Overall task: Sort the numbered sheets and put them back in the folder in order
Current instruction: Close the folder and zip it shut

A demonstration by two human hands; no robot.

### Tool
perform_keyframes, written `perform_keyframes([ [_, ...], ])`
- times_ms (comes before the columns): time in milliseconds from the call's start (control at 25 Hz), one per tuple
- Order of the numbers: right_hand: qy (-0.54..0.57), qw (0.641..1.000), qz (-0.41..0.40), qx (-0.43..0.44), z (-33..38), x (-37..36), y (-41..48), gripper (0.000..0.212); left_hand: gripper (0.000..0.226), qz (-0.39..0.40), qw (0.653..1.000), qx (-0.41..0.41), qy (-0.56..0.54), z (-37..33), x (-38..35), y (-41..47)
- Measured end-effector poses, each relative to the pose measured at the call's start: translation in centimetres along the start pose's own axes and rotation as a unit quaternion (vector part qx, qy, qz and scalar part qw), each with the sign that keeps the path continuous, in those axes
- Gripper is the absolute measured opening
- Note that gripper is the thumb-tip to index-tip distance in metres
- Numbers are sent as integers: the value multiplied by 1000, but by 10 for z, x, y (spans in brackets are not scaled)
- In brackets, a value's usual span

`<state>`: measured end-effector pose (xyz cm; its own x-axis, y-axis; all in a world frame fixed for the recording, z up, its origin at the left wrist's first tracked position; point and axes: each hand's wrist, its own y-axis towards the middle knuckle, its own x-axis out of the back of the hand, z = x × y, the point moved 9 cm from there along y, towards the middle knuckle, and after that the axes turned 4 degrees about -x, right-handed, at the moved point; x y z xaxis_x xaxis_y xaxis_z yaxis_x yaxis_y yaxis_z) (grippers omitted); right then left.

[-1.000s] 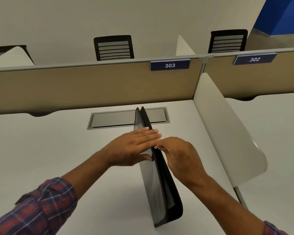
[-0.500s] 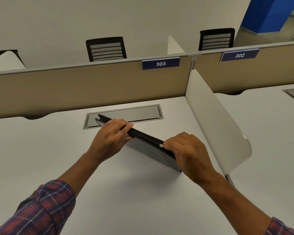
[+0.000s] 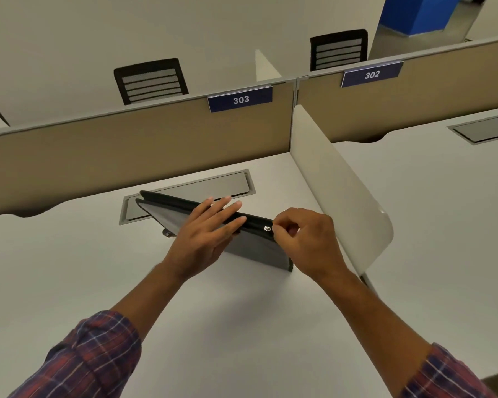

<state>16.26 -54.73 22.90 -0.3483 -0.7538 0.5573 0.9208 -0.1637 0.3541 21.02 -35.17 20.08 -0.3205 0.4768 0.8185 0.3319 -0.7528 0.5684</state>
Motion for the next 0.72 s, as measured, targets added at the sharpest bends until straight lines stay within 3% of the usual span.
perform_keyframes([
  [160, -8, 994, -5, -113, -12, -6, 5, 11, 36, -9, 999, 29, -22, 5, -5, 9],
  [280, 50, 982, -46, -178, -34, 12, 3, 8, 33, -10, 997, 46, -58, 13, -9, 13],
  [560, 107, 958, -88, -252, -96, 23, -32, 20, 33, 3, 991, 87, -97, 21, -12, 21],
  [720, 138, 939, -91, -301, -140, -4, -52, 14, 31, 4, 990, 101, -103, 20, -12, 24],
])
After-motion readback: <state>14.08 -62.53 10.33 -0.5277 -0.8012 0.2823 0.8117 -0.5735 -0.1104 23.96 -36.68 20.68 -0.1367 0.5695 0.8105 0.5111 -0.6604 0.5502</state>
